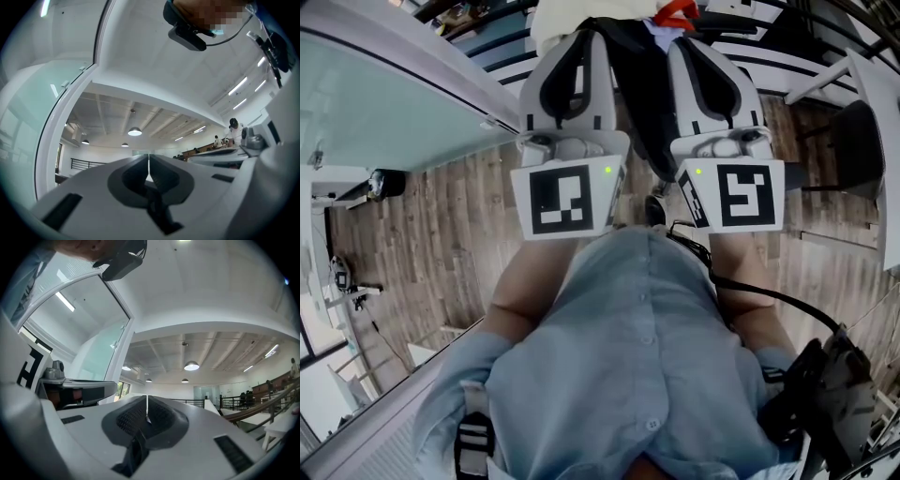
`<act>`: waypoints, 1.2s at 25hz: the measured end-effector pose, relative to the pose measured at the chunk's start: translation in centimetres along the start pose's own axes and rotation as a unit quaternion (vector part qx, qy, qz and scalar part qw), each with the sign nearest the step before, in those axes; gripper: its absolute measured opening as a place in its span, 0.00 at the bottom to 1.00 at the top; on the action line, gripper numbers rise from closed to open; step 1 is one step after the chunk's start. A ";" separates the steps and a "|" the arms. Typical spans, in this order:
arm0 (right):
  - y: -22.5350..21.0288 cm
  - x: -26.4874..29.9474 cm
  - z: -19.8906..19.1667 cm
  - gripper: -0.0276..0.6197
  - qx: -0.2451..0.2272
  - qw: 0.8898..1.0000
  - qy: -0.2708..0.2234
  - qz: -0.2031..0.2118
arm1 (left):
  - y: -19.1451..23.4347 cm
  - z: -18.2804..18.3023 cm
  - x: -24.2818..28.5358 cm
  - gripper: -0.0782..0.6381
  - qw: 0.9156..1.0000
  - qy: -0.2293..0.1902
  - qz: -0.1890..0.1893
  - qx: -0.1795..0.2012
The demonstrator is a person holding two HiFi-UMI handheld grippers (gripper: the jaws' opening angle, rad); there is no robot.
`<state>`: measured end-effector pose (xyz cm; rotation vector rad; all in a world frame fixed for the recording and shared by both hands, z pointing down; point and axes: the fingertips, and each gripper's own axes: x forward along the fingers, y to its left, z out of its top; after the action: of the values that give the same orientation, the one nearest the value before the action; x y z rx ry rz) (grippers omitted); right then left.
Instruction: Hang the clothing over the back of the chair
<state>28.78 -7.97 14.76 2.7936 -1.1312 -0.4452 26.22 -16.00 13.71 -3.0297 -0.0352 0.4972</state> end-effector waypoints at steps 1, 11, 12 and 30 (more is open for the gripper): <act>0.0 0.1 0.0 0.07 -0.001 1.000 0.000 0.001 | 0.0 0.0 0.1 0.13 1.000 -0.001 0.000 -0.001; 0.5 0.5 0.4 0.06 -0.007 1.000 0.002 0.008 | -0.2 0.4 0.4 0.13 1.000 0.000 -0.005 -0.007; 0.5 0.5 0.4 0.06 -0.006 1.000 0.002 0.008 | -0.3 0.3 0.3 0.13 1.000 0.000 -0.005 -0.007; 0.4 0.0 -0.4 0.06 0.000 1.000 0.004 0.011 | -0.8 -0.6 0.2 0.13 1.000 0.009 -0.007 -0.005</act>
<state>28.69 -8.28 15.23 2.7783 -1.1585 -0.4304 26.62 -15.19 14.25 -3.0419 -0.0571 0.4694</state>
